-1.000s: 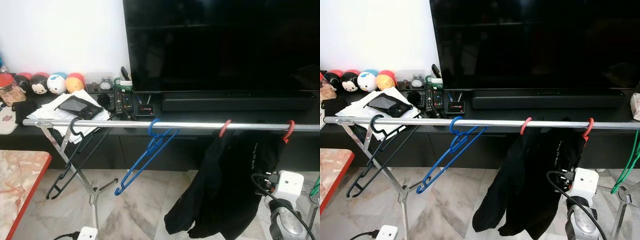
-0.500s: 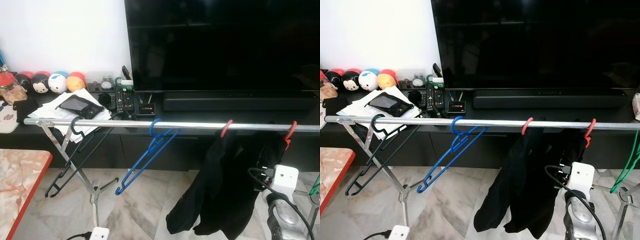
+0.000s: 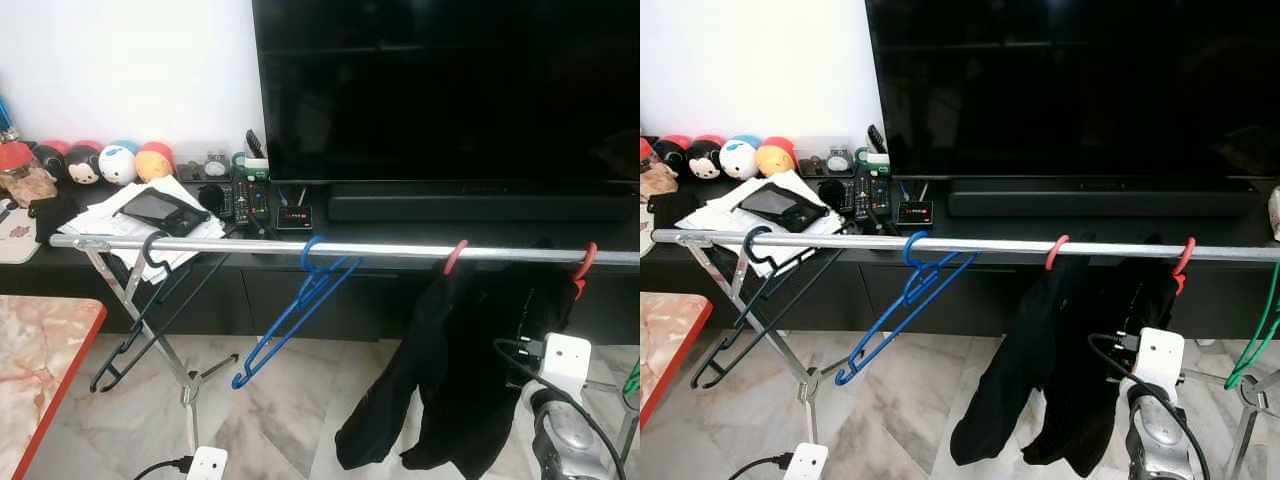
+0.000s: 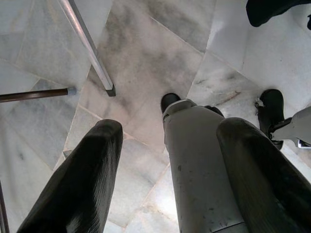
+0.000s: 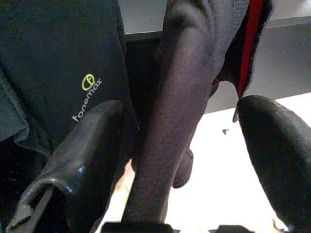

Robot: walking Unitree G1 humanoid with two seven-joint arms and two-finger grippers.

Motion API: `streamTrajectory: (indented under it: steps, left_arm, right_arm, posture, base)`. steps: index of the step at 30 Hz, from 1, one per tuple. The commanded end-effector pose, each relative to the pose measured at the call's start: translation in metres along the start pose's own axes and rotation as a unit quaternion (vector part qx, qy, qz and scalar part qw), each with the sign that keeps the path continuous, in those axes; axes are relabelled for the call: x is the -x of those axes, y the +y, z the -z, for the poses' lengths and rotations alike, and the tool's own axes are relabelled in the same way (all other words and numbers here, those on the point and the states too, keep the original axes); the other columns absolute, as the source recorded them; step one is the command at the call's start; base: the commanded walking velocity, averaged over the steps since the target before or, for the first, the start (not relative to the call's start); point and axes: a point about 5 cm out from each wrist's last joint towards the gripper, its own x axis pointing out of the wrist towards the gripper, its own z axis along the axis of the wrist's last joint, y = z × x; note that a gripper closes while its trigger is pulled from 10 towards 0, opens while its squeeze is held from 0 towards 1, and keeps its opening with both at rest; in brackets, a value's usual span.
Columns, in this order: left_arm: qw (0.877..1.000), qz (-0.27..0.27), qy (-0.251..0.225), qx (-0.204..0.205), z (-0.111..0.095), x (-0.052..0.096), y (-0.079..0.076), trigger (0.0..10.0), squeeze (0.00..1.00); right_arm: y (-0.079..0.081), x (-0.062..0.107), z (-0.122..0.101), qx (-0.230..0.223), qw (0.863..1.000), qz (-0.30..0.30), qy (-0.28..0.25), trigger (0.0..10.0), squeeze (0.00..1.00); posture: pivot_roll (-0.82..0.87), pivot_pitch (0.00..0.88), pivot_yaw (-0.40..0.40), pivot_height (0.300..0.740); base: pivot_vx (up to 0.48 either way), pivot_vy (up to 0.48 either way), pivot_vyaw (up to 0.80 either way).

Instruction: Hang hanger

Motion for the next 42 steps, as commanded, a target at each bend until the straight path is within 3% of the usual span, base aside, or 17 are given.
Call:
streamTrajectory:
  steps: [1,15,33,34,35,36,37,42]
  left_arm:
    - [1.000,0.001,0.004,-0.009,0.0003,0.0000,0.0011,10.0,0.00]
    - [1.000,0.002,0.004,-0.006,0.0011,0.0003,0.0020,10.0,0.00]
    - [1.000,0.006,0.005,-0.004,0.0023,0.0005,0.0013,10.0,0.00]
    - [1.000,0.007,0.005,-0.004,0.0023,0.0005,0.0014,10.0,0.00]
    - [1.000,0.007,0.005,-0.004,0.0023,0.0005,0.0014,10.0,0.00]
    - [1.000,0.007,0.005,-0.004,0.0024,0.0005,0.0014,10.0,0.00]
    - [1.000,0.007,0.005,-0.004,0.0024,0.0006,0.0014,10.0,0.00]
    - [1.000,0.008,0.005,-0.003,0.0025,0.0006,0.0015,10.0,0.00]
  right_arm:
    - [-0.0025,-0.0023,-0.0038,-0.002,1.000,0.003,-0.005,10.0,0.00]
    - [-0.0028,-0.0032,-0.0041,-0.004,1.000,0.005,-0.009,10.0,0.00]
    - [-0.0057,-0.0038,-0.0064,-0.003,0.999,0.031,-0.015,10.0,0.00]
    - [-0.0065,-0.0038,-0.0048,0.002,0.999,0.038,-0.006,4.4,0.00]
    - [-0.0072,-0.0037,-0.0033,0.006,0.999,0.042,0.001,0.6,0.00]
    - [-0.0077,-0.0036,-0.0024,0.009,0.999,0.045,0.005,0.6,0.00]
    - [-0.0083,-0.0032,-0.0012,0.010,0.999,0.049,0.009,0.0,0.00]
    - [-0.0097,-0.0018,0.0011,0.010,0.998,0.055,0.012,0.2,0.00]
  posture:
    - [-0.09,0.000,0.000,0.727]
    - [-0.09,0.000,-0.001,0.727]
    - [-0.09,0.003,-0.002,0.727]
    - [-0.09,0.004,-0.002,0.727]
    - [-0.09,0.004,-0.002,0.727]
    - [-0.09,0.004,-0.002,0.727]
    - [-0.09,0.004,-0.002,0.727]
    - [-0.09,0.005,0.000,0.727]
  base:
    - [0.251,0.000,0.00]
    - [0.255,0.000,0.00]
    - [0.000,0.000,0.00]
    - [0.000,0.000,0.00]
    - [0.000,0.000,0.00]
    - [0.000,0.000,0.00]
    - [0.000,0.000,0.00]
    - [0.000,0.000,0.00]
